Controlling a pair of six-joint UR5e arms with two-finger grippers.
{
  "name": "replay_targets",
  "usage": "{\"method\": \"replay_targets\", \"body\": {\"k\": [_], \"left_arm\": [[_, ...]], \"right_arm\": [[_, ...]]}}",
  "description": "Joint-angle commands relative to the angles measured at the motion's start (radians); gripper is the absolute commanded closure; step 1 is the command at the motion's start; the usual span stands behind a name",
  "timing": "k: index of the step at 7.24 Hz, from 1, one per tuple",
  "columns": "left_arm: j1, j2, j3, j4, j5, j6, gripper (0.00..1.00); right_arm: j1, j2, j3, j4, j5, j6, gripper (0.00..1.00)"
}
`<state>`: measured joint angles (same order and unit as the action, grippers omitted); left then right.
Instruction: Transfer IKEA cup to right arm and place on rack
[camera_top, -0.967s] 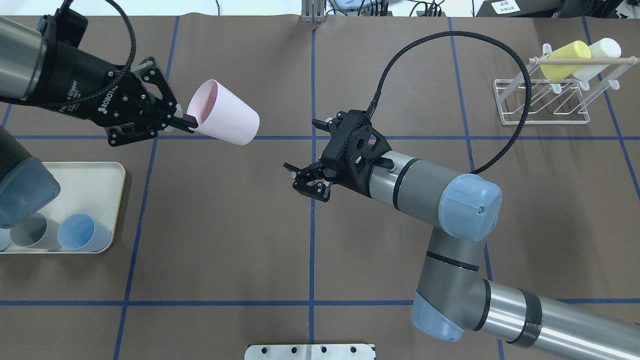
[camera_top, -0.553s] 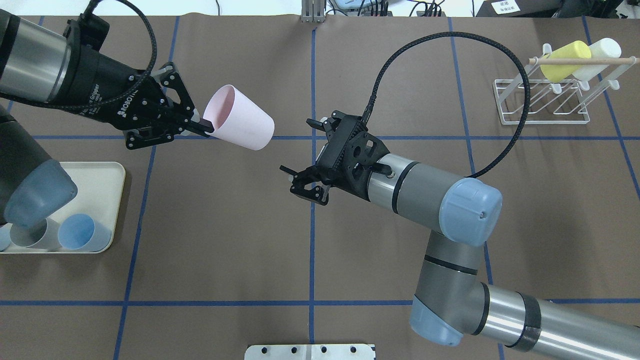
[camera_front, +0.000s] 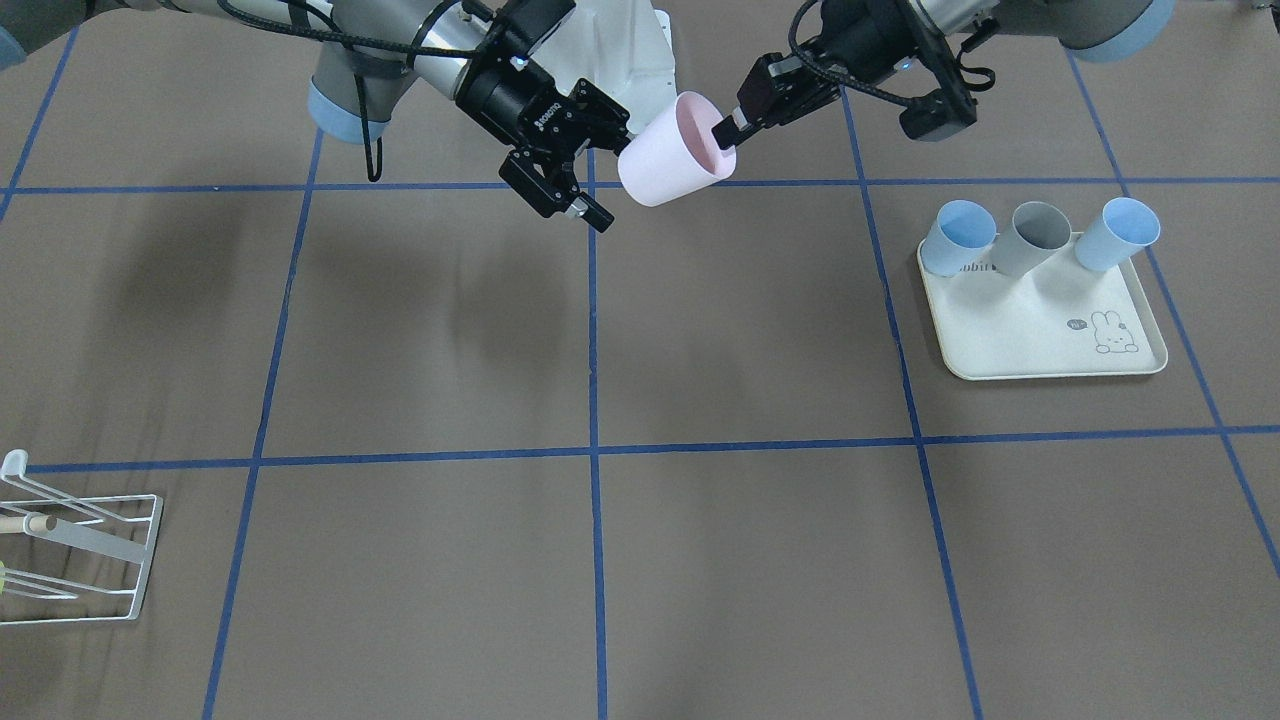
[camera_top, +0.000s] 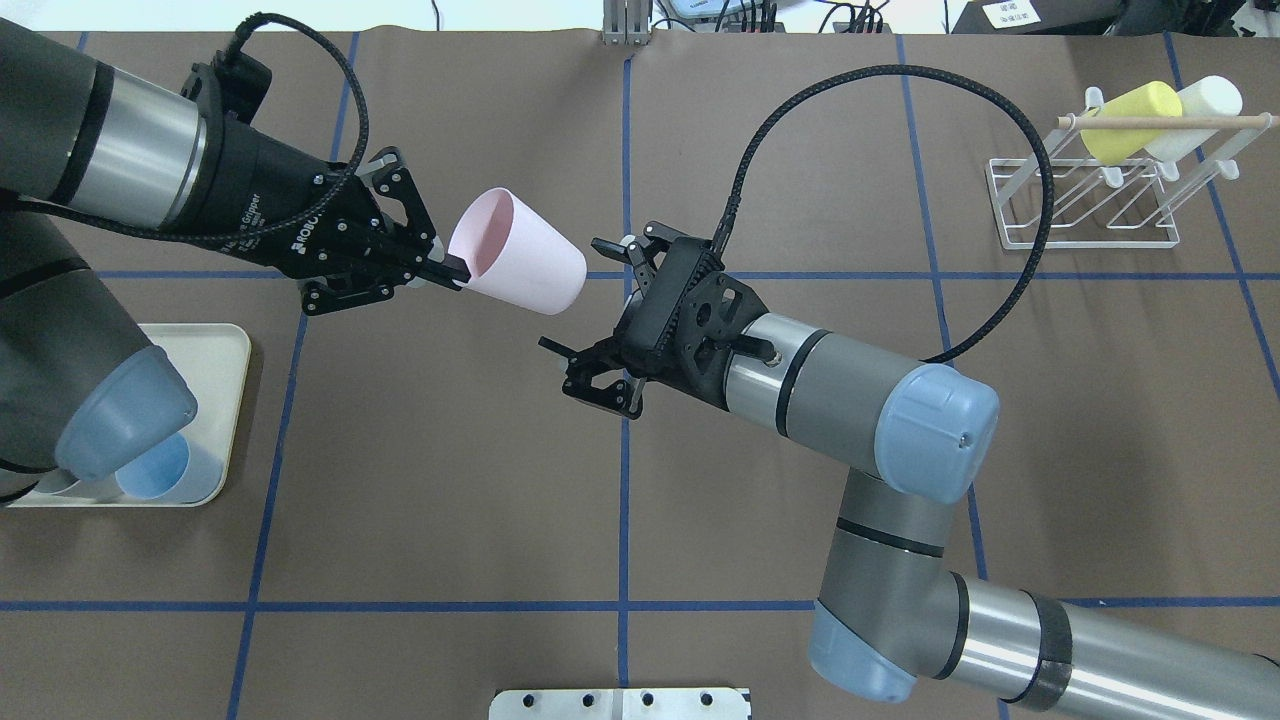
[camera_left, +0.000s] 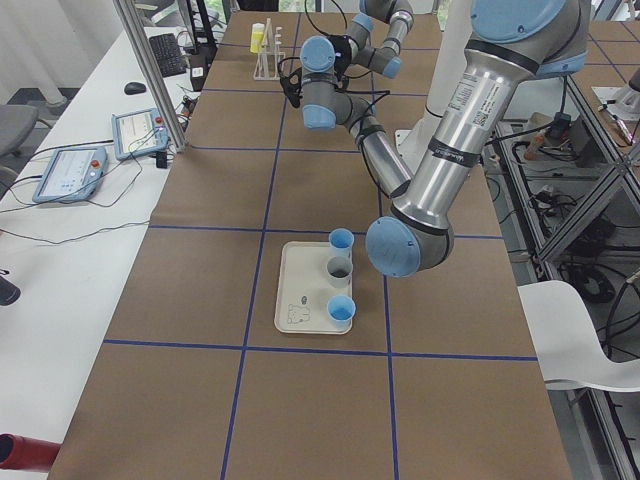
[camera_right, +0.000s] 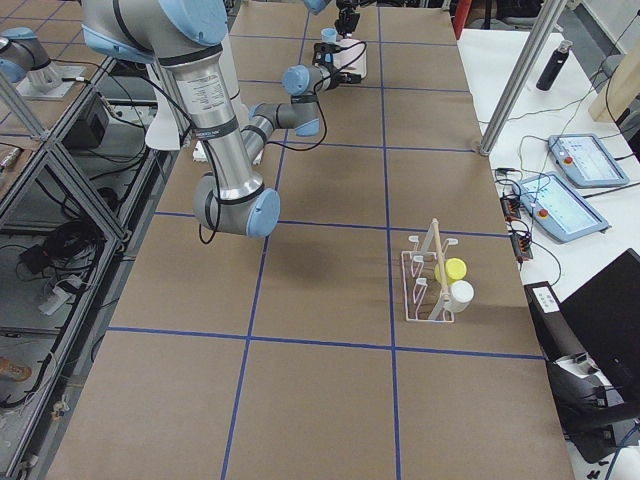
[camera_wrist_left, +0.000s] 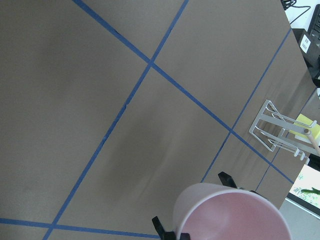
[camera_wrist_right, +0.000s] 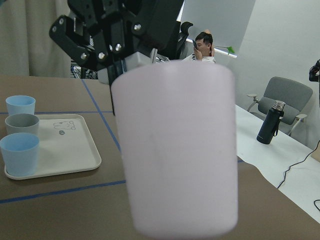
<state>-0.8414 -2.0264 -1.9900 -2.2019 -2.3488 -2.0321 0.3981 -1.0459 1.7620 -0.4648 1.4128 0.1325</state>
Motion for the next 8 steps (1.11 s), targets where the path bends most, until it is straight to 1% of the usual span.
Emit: {"method": "replay_targets", "body": {"k": [1, 6, 8], "left_arm": [[0.021, -0.008, 0.01, -0.001, 0.014, 0.003, 1.0], [0.028, -0.017, 0.01, 0.002, 0.016, 0.001, 1.0], [0.03, -0.028, 0.019, 0.005, 0.029, 0.003, 1.0]], "right_arm": [[-0.001, 0.003, 0.002, 0.002, 0.0, -0.005, 0.01], [-0.002, 0.001, 0.014, 0.0, -0.002, -0.007, 0.01], [-0.002, 0.001, 0.014, 0.001, -0.002, -0.008, 0.01]]}}
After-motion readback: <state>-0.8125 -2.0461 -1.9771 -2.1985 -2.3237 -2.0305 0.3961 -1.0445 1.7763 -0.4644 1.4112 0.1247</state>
